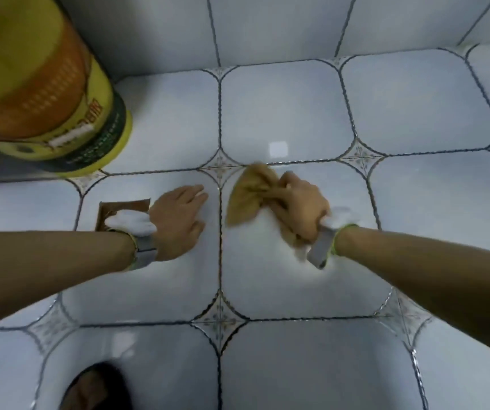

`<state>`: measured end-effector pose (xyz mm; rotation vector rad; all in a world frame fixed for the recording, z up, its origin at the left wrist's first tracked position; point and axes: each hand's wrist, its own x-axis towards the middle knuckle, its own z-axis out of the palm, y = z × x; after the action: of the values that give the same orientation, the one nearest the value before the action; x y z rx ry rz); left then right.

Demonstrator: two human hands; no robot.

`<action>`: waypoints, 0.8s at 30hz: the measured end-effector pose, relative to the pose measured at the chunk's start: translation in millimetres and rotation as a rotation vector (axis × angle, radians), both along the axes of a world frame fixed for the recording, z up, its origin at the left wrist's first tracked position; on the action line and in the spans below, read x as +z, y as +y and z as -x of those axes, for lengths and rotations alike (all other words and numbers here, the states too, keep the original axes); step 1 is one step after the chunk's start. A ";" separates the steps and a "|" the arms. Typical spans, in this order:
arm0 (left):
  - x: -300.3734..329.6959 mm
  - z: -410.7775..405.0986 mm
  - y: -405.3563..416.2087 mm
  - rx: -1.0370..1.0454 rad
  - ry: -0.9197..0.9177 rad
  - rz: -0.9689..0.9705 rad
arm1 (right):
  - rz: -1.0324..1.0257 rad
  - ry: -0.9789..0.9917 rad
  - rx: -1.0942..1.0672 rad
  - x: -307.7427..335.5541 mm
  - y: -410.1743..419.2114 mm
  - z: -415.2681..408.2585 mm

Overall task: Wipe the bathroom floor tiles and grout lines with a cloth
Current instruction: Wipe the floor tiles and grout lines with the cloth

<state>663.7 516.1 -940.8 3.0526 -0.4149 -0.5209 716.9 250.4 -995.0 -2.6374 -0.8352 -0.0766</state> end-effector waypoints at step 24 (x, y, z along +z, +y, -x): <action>-27.4 -3.3 -89.7 -0.275 -0.043 0.273 | 0.102 0.047 -0.763 18.1 -125.4 63.6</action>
<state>667.1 426.4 -968.2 2.7617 -0.8391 -0.3692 653.4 125.0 -976.9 -2.8827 0.2230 -0.1694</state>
